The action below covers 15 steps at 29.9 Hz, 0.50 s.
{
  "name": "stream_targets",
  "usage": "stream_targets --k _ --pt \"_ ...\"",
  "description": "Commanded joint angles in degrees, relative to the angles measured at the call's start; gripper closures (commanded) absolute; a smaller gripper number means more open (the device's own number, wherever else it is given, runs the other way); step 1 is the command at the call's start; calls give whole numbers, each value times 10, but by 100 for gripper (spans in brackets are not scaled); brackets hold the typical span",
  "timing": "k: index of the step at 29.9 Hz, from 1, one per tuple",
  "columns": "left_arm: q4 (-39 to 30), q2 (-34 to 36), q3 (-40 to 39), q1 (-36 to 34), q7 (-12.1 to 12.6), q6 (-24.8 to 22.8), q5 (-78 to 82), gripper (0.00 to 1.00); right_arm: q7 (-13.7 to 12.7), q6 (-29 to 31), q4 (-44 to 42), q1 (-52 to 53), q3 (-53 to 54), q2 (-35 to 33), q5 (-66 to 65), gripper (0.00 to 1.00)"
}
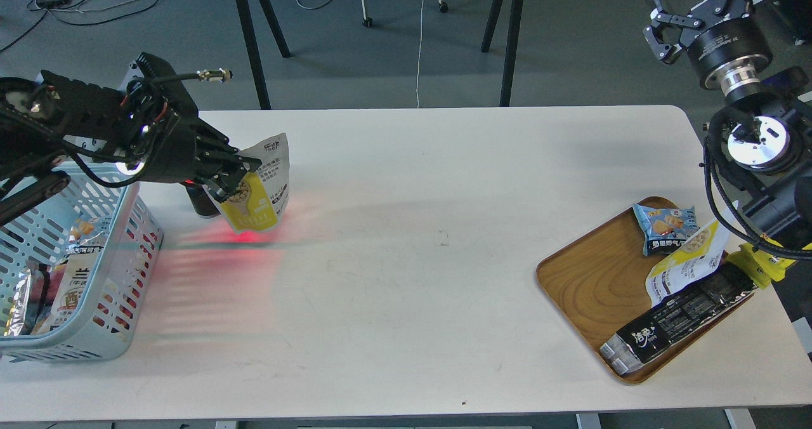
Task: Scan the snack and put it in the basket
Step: 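Lift the yellow pouch past the scanner toward the blue basket, then drop the yellow pouch into the blue basket with the left gripper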
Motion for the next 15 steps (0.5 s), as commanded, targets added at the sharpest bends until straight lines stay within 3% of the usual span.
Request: stream_targets --k 1,7,15 --pt "-4 1 -1 0 0 0 0 100 0 0 10 0 0 -5 0 1" --pt "-36 39 -19 0 0 0 0 100 0 0 10 3 0 -9 -1 1" --pt "-114 167 -64 0 0 0 -12 100 0 0 10 1 0 -14 0 1"
